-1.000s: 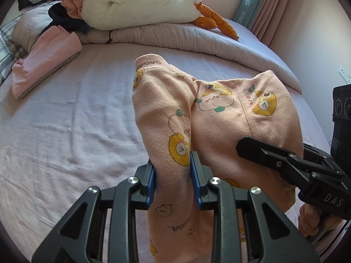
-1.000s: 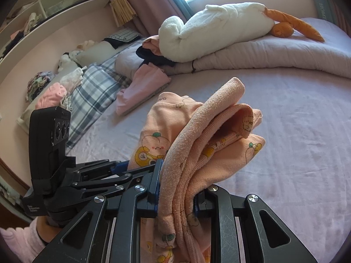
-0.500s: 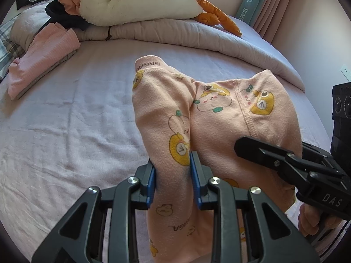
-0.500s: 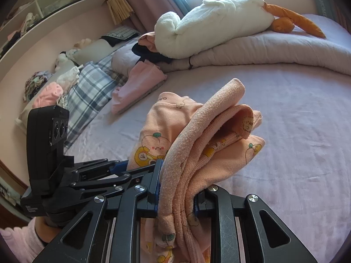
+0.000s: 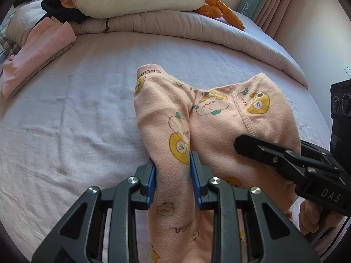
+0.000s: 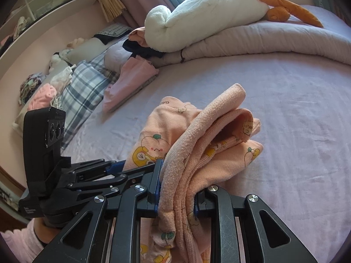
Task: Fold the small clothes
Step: 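Lower the held strip end onto the shirt body with the right tool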
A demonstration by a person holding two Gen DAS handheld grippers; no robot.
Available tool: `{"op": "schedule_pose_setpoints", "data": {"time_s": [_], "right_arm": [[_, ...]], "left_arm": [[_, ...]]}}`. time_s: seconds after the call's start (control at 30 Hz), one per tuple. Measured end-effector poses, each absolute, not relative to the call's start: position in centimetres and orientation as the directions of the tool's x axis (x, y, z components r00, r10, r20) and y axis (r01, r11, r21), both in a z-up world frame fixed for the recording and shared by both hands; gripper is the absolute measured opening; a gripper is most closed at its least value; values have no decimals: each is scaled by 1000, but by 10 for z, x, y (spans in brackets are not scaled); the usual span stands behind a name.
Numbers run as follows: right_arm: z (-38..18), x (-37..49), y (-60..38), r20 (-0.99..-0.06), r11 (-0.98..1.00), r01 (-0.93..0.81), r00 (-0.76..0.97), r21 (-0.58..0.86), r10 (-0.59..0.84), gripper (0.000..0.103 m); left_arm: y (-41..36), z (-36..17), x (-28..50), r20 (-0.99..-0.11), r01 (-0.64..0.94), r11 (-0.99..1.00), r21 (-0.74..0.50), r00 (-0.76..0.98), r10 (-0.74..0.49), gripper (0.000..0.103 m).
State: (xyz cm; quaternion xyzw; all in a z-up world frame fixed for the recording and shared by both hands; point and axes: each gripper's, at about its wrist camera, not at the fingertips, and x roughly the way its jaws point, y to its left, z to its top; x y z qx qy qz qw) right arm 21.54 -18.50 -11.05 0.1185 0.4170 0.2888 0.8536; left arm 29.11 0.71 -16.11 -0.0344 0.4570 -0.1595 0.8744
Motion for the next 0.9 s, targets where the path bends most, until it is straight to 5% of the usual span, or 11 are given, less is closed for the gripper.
{"op": "schedule_pose_setpoints", "data": {"time_s": [0.9], "right_arm": [[-134,225,-204,-674,810,-309,449,499,587,23]], "left_arm": [[6,-177,301,-809,222,958,-182,520,-274,31]]}}
